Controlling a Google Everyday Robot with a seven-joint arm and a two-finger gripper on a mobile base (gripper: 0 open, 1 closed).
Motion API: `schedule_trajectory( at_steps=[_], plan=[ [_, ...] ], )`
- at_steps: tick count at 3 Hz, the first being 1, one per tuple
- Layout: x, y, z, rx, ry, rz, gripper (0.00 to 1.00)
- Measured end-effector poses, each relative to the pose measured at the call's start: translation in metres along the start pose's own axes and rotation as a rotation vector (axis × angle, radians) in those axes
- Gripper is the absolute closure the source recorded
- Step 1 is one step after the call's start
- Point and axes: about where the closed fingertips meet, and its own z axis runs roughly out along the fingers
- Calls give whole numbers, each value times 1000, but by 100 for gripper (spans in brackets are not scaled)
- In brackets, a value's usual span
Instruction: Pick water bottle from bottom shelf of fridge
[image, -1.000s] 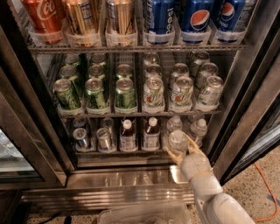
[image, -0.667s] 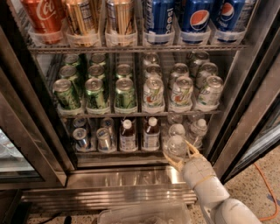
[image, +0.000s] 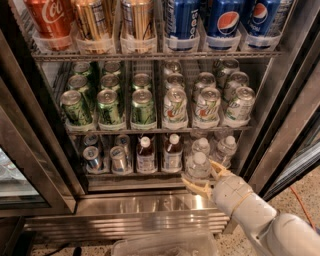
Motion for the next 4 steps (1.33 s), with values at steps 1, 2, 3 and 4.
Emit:
schedule_trajectory(
  at_steps=[1, 2, 3, 4],
  plan=[
    [-30, 13, 3, -142, -17, -47, 100],
    [-59, 33, 3, -296, -47, -106, 100],
    [-87, 61, -3, -447, -106, -159, 100],
    [-90, 72, -8, -492, -118, -157, 100]
  ],
)
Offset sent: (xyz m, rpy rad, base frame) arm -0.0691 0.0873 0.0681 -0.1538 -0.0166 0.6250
